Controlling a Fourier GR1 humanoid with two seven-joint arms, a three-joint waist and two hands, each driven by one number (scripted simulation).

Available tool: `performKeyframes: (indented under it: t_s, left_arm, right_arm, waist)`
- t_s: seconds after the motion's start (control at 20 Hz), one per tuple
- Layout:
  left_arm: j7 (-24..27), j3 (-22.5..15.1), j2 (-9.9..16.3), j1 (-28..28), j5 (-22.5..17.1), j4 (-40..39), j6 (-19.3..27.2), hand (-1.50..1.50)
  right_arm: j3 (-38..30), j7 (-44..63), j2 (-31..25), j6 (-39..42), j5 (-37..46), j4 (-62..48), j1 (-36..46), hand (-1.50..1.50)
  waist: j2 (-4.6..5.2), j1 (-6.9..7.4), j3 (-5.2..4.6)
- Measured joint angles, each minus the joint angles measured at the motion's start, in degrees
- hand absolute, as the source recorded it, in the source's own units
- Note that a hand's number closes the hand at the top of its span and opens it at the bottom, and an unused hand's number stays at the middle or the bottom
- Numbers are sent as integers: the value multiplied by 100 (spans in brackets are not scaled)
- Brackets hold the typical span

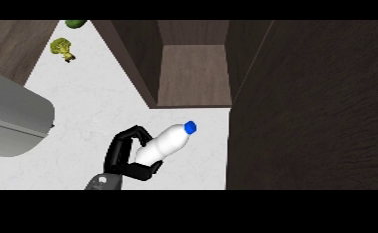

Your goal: Pick up the bottled water, place it into the cabinet and close the cabinet

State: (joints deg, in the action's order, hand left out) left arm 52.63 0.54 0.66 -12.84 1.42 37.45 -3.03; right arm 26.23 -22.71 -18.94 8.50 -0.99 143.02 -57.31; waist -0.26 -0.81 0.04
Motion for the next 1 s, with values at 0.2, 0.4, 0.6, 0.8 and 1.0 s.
performKeyframes:
  t_s: [0.2, 0.4, 0.6, 0.8, 1.0]
  left_arm:
    - [-523, -627, -40, -161, -588, 461, 305, 150]
    - [-1157, -1243, -56, -313, -1130, 998, 887, 150]
    - [-1879, -1831, -62, -646, -1512, 1455, 1554, 150]
    - [-2338, -2217, -63, -1188, -1953, 1499, 2140, 150]
    - [-2724, -2419, -40, -1772, -2230, 1319, 2643, 150]
  right_arm:
    - [-70, -49, -76, -23, -10, 11, -16, -150]
    - [-134, -60, -105, -32, -29, -5, 12, -150]
    - [-133, -258, -135, -31, -34, -19, -154, -150]
    - [-212, -357, -174, -16, -52, -26, -213, -150]
    - [-338, -529, -229, 33, -73, -30, -314, -150]
  waist:
    - [-1, -14, -4]
    - [2, -14, -5]
    - [0, -60, -6]
    - [17, -102, -8]
    - [33, -141, -8]
